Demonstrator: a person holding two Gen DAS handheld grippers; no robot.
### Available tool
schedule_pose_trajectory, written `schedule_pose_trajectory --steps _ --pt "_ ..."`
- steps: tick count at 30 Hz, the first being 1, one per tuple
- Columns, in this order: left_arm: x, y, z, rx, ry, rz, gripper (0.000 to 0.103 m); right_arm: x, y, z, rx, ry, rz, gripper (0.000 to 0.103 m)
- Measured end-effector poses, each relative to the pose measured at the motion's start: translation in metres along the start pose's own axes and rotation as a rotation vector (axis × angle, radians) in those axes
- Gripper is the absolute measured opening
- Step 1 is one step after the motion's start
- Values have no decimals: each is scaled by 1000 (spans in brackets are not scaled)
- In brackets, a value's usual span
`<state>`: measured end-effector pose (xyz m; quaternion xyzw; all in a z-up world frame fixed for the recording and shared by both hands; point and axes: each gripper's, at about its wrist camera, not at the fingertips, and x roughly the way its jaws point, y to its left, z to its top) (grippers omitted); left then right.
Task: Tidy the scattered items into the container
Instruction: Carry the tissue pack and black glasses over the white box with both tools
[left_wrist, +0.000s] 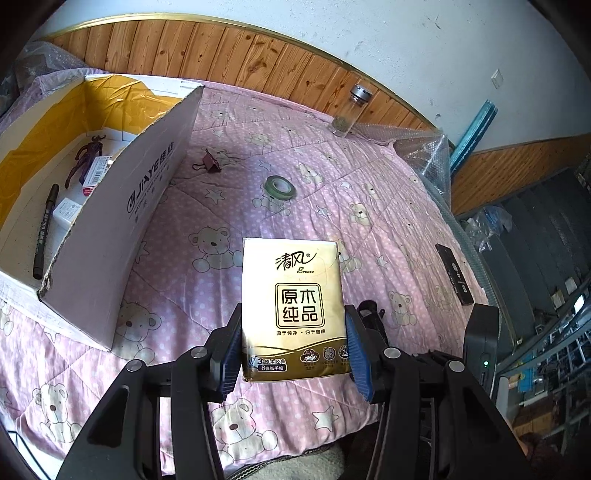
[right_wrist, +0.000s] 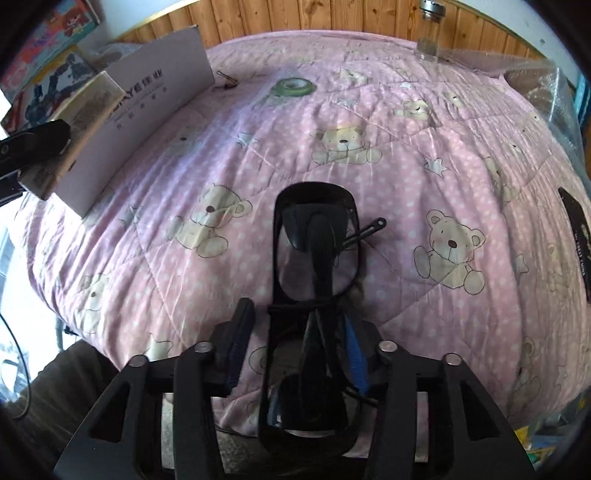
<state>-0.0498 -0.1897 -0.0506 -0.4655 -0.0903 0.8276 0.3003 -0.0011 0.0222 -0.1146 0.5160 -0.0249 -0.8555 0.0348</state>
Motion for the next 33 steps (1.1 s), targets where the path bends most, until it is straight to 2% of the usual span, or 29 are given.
schedule_pose_trajectory --steps 2,4,13,33 --pt "-2 3 -2 -4 1 5 51 -7 -3 5 34 -14 37 35" --pt "-5 7 -1 -14 -10 5 51 -16 0 10 25 -41 30 35" --pt "-17 12 6 -32 -48 -5 51 -48 21 39 35 -92 127 35" --pt "-90 45 37 -96 -195 38 51 -110 124 97 -150 -214 300 35"
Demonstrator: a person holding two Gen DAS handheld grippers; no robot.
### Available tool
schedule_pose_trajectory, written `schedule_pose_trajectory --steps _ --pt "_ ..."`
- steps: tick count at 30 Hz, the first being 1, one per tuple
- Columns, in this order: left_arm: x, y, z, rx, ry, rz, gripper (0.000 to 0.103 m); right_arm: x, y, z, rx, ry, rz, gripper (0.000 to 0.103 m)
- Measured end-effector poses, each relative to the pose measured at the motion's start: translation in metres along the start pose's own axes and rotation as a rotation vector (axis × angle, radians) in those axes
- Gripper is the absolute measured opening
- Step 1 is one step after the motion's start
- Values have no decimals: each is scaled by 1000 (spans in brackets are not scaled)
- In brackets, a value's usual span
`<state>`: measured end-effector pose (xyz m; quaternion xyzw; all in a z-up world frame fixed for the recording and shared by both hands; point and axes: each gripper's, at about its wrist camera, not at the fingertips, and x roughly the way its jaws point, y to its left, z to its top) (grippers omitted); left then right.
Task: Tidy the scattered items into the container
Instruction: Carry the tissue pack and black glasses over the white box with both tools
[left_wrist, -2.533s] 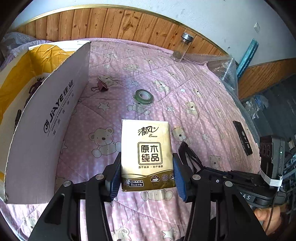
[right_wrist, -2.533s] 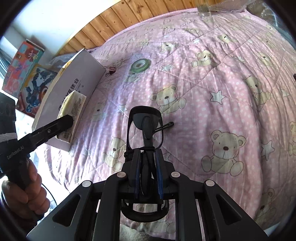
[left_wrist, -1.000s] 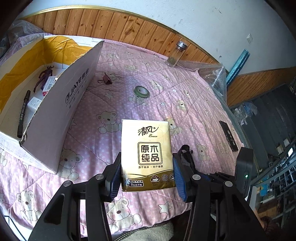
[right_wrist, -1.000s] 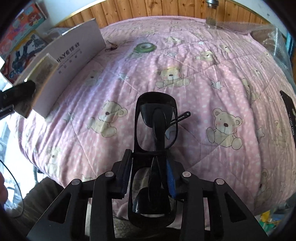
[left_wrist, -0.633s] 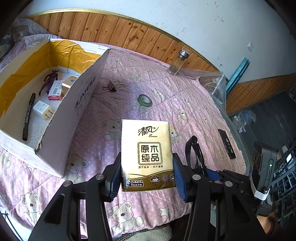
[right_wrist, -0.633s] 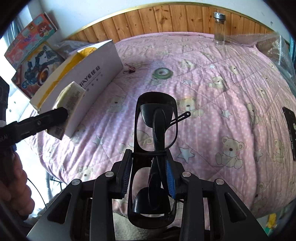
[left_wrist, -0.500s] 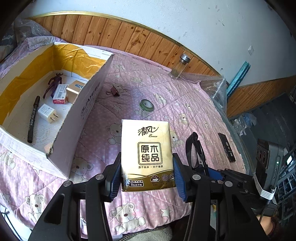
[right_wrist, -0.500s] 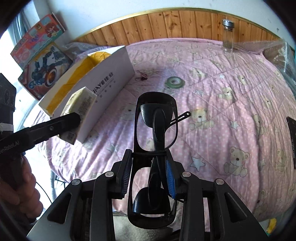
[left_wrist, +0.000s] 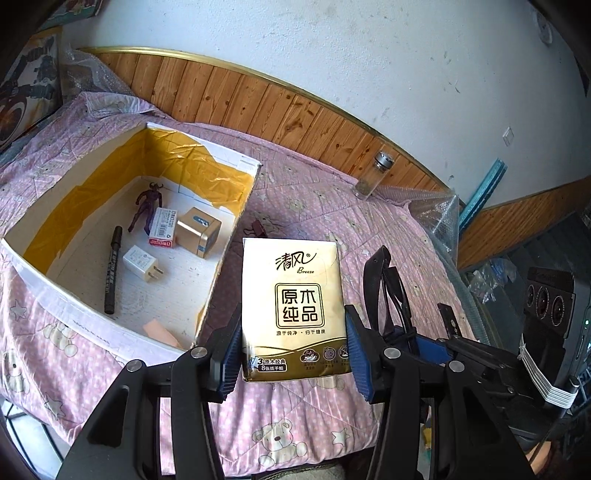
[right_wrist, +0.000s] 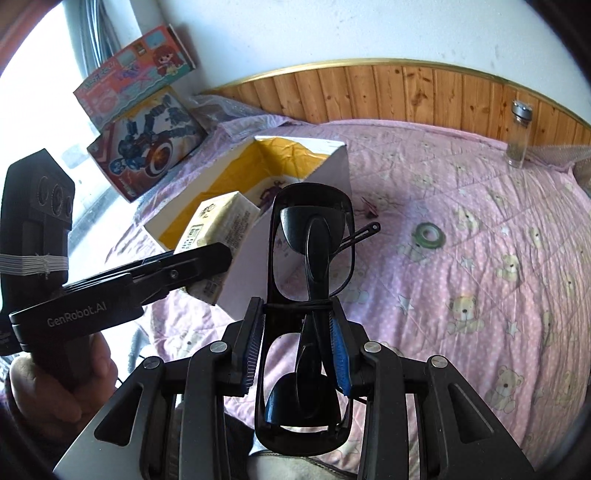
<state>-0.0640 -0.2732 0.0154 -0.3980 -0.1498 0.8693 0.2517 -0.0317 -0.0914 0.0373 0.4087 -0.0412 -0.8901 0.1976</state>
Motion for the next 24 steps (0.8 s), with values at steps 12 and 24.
schedule_pose_trajectory --steps 12,24 --pt "-37 27 29 -48 -85 14 51 0 45 38 -77 -40 90 35" --pt "-65 84 79 -72 -161 117 51 22 79 83 -102 -55 171 35"
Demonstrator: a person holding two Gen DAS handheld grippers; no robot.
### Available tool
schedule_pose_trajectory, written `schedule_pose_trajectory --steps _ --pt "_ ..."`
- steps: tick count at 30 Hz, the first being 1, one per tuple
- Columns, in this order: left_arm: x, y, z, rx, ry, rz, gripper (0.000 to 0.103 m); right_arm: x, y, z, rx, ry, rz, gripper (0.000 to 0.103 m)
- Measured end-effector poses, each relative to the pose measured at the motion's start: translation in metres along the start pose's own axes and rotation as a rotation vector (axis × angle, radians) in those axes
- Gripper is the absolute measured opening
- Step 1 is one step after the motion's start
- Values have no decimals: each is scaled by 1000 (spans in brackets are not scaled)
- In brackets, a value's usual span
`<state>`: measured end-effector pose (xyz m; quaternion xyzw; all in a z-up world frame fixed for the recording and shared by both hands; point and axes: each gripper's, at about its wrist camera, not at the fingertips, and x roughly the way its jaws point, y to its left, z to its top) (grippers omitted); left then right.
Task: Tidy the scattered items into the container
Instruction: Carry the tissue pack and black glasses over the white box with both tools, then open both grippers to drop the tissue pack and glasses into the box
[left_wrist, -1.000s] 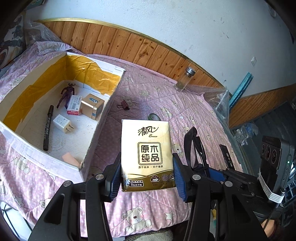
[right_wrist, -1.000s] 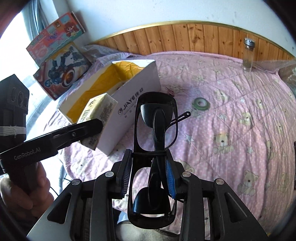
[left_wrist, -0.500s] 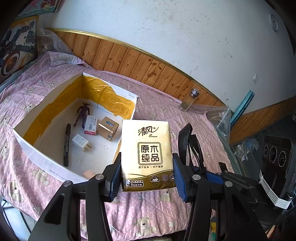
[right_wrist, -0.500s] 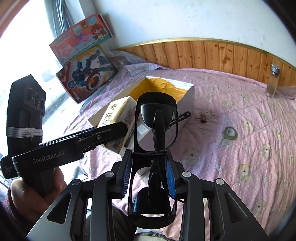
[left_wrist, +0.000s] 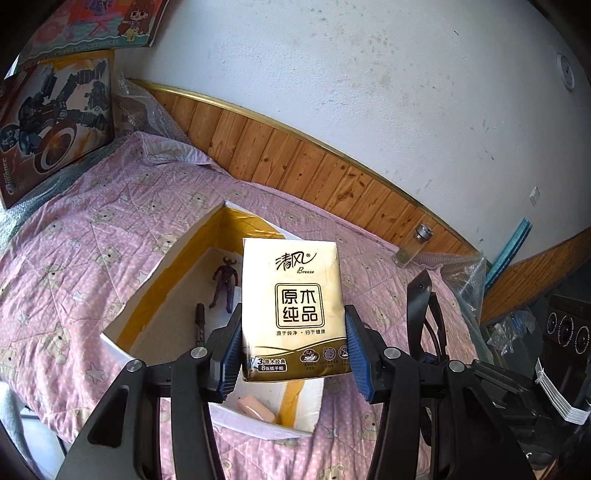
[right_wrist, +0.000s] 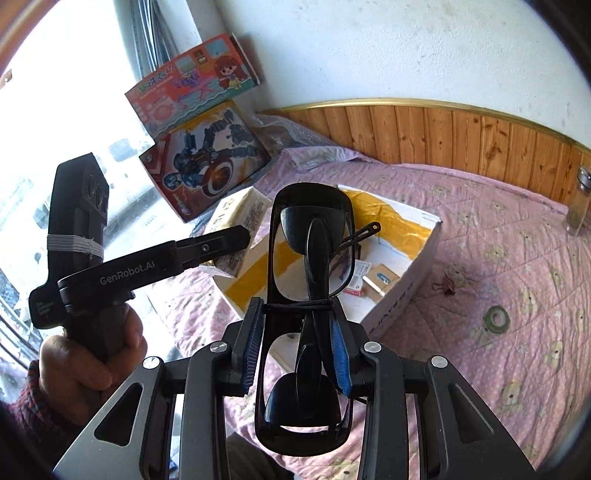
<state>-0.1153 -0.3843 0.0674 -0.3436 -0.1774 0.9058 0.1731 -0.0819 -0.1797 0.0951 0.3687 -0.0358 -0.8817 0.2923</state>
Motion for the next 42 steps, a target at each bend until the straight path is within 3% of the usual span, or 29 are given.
schedule_pose_trajectory --steps 10,21,24,26,29,42 --pt "33 32 26 49 76 93 51 60 -6 23 112 55 64 35" --pt "92 59 16 158 282 200 51 117 -30 16 203 139 -35 36" --pt "108 65 8 195 337 234 53 133 -30 11 163 171 -121 38" --pt "114 70 4 200 340 278 55 140 -34 7 149 186 -167 42" --pt "115 81 0 159 342 271 55 142 -38 3 148 194 -189 44" --pt "97 86 0 87 324 229 57 123 -23 -1 124 180 -148 44"
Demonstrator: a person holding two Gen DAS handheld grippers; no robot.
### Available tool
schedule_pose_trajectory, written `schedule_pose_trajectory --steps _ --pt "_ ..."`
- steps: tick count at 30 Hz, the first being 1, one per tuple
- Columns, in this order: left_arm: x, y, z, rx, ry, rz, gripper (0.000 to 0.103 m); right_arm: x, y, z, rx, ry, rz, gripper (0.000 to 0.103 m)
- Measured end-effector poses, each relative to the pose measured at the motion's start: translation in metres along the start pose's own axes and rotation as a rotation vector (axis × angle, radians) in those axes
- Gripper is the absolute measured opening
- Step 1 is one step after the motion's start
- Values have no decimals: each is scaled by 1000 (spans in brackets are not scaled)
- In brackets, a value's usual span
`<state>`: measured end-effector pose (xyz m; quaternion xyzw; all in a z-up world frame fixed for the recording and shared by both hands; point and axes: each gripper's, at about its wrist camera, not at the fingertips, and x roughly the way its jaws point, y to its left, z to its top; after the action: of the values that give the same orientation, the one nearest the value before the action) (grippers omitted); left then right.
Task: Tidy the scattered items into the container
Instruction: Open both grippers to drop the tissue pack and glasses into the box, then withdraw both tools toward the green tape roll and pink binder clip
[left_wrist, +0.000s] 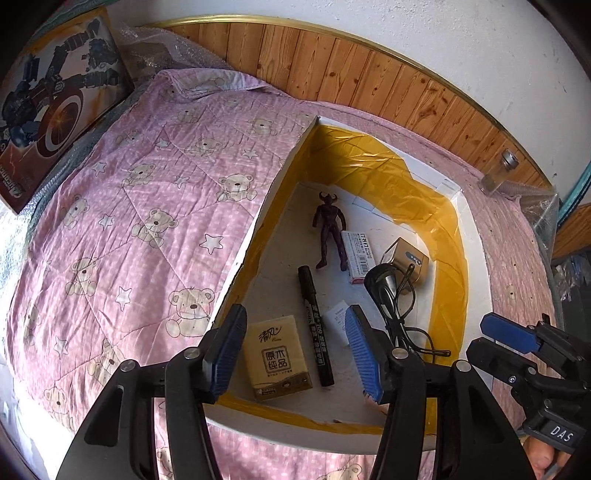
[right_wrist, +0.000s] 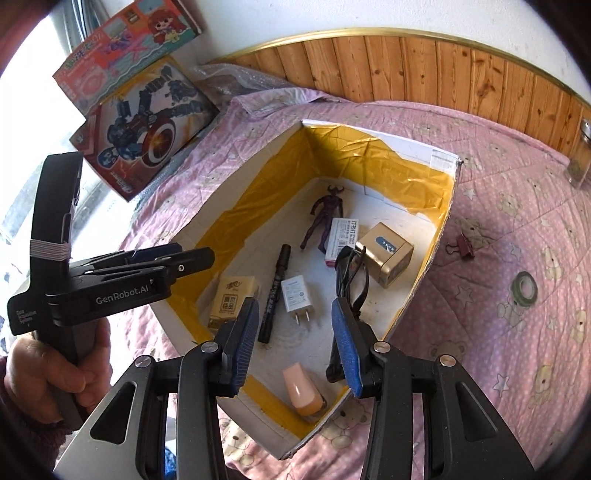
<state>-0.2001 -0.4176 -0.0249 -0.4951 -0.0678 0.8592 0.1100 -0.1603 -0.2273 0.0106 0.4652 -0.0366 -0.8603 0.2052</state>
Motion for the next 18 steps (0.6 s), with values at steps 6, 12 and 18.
schedule_pose_trajectory --steps 6,12,18 --pt "-12 -11 -8 10 -2 -16 60 -8 -4 -9 16 0 2 44" --pt "-25 -24 -18 20 -5 -23 62 -21 -2 -16 12 -14 24 45" --pt "-40 -37 -29 36 -10 -9 62 -34 0 -23 11 -28 33 46"
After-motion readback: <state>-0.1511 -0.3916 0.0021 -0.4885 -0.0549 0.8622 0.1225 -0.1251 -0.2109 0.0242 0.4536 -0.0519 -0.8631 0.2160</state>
